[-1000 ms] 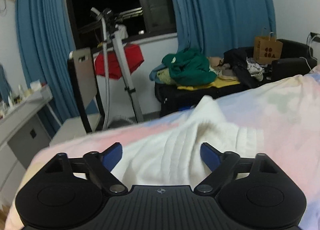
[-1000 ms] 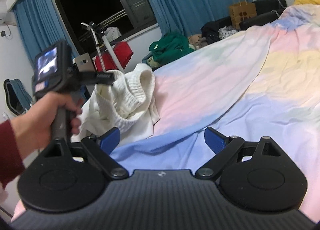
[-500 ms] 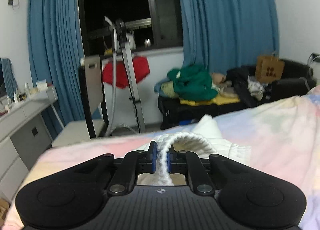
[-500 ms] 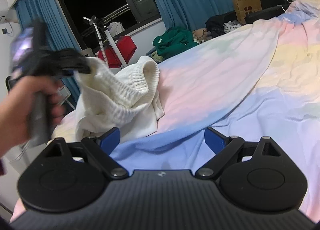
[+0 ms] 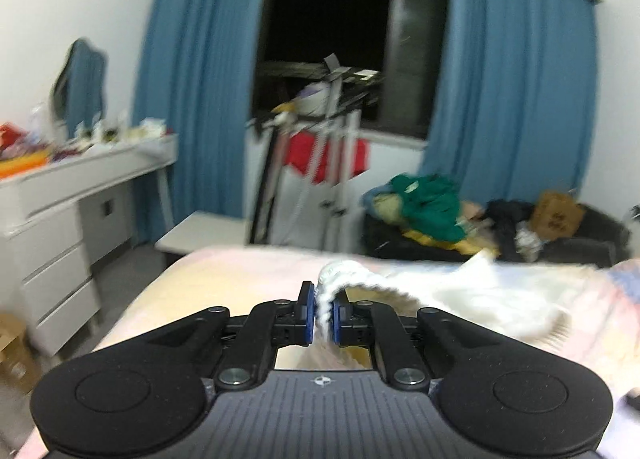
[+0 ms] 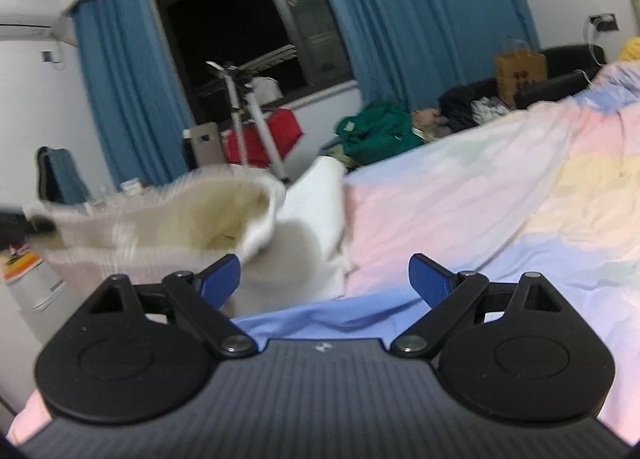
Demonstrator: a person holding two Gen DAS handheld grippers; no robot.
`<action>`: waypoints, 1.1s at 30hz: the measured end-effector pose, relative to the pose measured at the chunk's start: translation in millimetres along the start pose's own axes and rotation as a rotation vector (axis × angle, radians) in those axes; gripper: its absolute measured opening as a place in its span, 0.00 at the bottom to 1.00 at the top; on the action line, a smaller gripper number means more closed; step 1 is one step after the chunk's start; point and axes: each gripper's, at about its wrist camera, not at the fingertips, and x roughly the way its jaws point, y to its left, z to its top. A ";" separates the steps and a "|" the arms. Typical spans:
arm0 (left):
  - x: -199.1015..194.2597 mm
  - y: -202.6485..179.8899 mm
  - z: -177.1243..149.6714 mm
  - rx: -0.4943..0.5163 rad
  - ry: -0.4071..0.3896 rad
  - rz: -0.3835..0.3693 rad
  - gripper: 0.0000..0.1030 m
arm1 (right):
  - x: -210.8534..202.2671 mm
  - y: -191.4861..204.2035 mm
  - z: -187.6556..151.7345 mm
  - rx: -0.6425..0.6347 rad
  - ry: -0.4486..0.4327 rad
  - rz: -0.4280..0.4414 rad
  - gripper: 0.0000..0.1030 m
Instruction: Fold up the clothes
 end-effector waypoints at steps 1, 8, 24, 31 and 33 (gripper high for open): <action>2.6 13.2 -7.8 -0.013 0.023 0.010 0.09 | -2.0 4.2 -1.0 -0.017 -0.002 0.012 0.90; 14.7 76.0 -53.8 -0.091 0.083 0.044 0.11 | 6.5 35.0 -15.7 -0.143 0.072 0.052 0.90; 11.8 84.6 -68.7 -0.010 0.146 0.048 0.40 | 32.3 52.8 -31.7 -0.139 0.158 0.084 0.89; 8.4 75.6 -66.9 0.046 0.155 0.090 0.47 | 40.7 63.0 -40.1 -0.173 0.206 0.110 0.75; 8.5 73.2 -67.3 0.069 0.154 0.095 0.47 | 44.6 69.8 -44.7 -0.214 0.228 0.116 0.75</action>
